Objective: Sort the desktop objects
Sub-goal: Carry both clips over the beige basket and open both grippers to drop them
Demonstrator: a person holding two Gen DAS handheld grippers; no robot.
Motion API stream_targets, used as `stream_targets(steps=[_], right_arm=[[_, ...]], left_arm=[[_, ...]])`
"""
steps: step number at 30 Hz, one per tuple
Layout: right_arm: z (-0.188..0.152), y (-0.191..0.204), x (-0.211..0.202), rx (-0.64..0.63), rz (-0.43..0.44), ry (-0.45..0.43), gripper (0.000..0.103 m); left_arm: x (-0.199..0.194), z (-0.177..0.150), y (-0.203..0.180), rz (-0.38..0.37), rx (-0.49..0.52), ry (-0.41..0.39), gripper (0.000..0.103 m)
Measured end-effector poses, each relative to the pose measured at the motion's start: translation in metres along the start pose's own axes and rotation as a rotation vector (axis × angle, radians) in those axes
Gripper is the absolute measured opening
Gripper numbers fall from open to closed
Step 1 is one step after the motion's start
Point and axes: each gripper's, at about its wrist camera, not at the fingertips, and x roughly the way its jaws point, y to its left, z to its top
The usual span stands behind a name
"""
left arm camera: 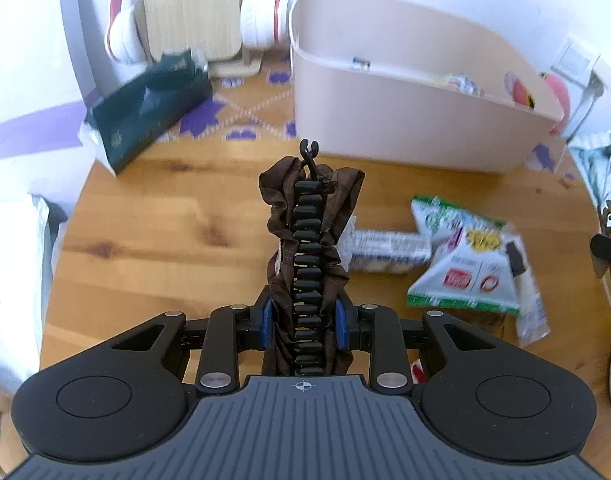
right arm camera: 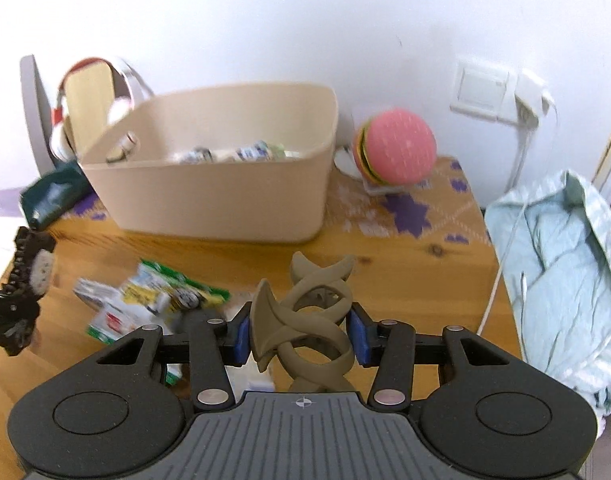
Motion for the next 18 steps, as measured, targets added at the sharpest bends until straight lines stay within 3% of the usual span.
stream_targets(steps=[18], right_arm=[[0.065, 0.016, -0.036, -0.040, 0.050, -0.160, 0.045]], left_arm=[[-0.026, 0.065, 0.009, -0.008, 0.016, -0.169, 0.030]])
